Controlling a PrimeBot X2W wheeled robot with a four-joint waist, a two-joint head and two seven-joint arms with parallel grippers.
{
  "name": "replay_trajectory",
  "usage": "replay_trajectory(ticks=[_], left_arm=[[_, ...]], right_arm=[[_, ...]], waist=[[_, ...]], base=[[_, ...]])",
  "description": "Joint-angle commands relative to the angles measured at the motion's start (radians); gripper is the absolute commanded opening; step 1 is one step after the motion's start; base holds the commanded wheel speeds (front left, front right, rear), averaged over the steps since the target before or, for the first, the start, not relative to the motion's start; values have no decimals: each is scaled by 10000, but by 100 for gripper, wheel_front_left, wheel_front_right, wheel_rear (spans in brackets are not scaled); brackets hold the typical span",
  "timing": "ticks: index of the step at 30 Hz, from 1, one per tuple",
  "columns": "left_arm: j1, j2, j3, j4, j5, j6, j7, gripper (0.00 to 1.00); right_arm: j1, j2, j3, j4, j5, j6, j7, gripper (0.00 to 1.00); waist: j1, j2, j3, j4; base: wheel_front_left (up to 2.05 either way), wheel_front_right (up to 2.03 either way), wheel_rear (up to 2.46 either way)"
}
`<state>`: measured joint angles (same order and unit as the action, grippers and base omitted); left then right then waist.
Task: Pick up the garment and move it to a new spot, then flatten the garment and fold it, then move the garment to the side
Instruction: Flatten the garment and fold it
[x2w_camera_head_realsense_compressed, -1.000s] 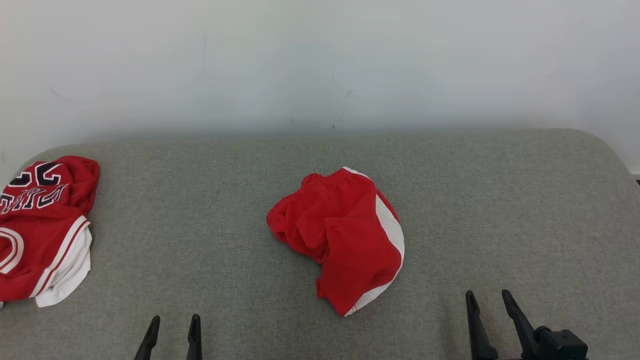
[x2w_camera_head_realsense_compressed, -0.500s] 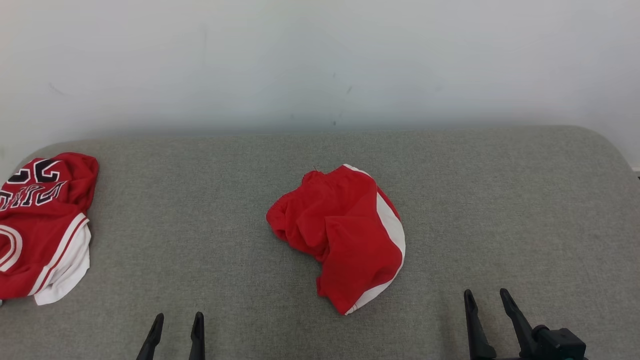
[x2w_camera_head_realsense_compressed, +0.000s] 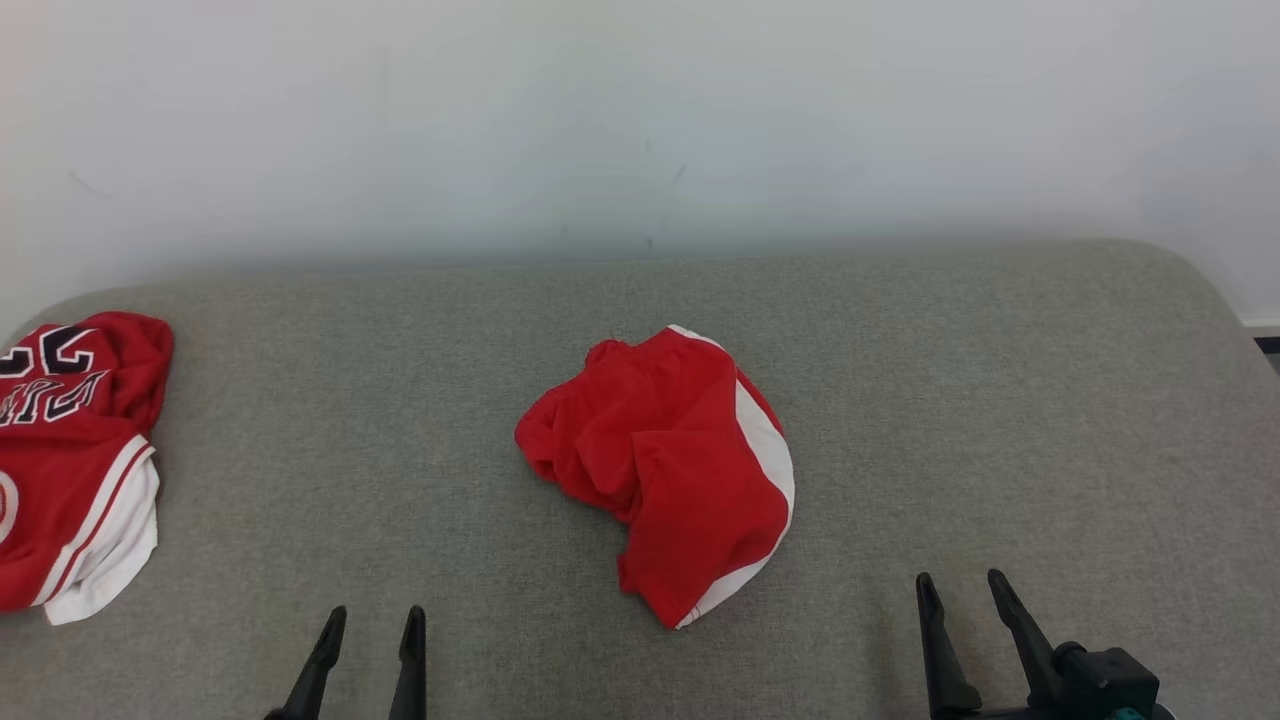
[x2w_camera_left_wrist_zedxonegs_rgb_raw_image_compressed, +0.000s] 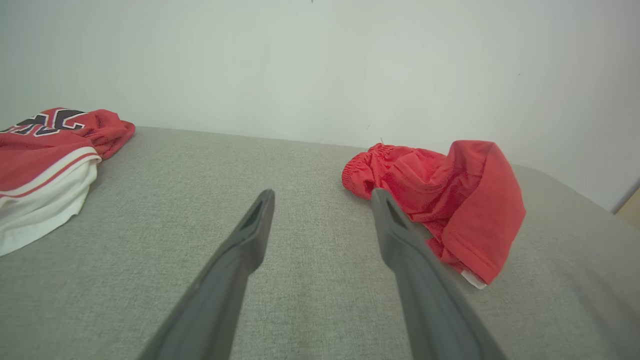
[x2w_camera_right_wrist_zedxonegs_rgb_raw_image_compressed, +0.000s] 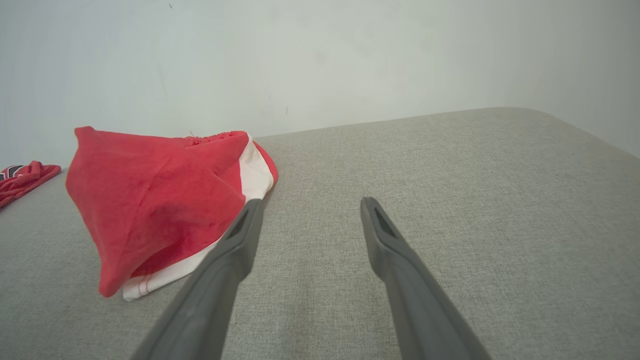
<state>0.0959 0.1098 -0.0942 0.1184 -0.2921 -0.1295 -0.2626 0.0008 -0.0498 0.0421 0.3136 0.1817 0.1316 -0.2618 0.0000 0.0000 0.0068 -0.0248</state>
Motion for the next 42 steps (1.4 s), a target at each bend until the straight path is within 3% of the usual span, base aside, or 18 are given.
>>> replay_trajectory(ticks=[1,9,15,29,34,42], left_arm=[[-383,145,-210,134,-56,-7,-35,100],[-3021,763,-1528,2116,-323,4,199,100],[-5648,758,-1688,3927,-608,43,1839,100],[-8820,1440,-1960,6832,-68,594,4272,100],[-9429,1631,-2004,7699,155,1175,4704,100],[-9945,1600,-2227,8365,204,1036,4978,100]], right_arm=[[-108,-11,38,51,-15,-18,-45,100],[-409,-14,417,-9,59,-18,-28,100],[-527,-8,681,-33,264,-18,-27,100],[-901,-2,1077,-166,758,-18,-27,100],[-987,-4,1145,-198,953,-18,-27,100],[-1035,-4,1124,-260,1027,-18,-28,100]], waist=[[0,0,49,-152],[0,0,465,-1263],[0,0,999,-2384],[0,0,2105,-4573],[0,0,2398,-5002],[0,0,2674,-4904]], base=[[0,0,0],[0,0,0],[0,0,0],[0,0,0],[0,0,0],[0,0,0]])
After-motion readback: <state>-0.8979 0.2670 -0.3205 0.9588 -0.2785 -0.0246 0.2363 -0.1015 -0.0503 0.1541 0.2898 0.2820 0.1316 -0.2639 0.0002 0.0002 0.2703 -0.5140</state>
